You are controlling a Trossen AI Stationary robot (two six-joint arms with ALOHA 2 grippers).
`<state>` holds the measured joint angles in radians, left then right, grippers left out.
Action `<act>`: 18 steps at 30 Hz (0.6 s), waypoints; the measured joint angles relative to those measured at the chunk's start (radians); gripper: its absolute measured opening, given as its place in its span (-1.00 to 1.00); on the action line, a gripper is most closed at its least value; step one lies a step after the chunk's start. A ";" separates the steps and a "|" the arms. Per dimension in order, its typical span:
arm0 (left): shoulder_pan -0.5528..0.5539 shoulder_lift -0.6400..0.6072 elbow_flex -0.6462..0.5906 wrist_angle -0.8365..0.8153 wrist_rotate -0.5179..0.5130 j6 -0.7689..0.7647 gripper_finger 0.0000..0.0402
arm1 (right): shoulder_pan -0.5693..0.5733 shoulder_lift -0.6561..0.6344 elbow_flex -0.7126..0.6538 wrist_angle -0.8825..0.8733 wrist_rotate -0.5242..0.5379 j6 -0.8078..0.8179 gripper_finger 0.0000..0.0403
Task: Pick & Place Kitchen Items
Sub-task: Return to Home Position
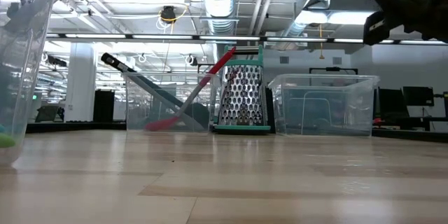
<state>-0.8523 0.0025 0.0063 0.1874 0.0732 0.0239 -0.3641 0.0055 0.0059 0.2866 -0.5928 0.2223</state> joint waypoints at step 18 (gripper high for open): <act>0.499 0.000 0.000 -0.138 0.054 0.000 -0.96 | -0.060 0.000 0.000 -0.164 -0.082 -0.146 -1.00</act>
<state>-0.3533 0.0025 0.0063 0.0492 0.1270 0.0234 -0.4237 0.0055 0.0055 0.1226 -0.6744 0.0767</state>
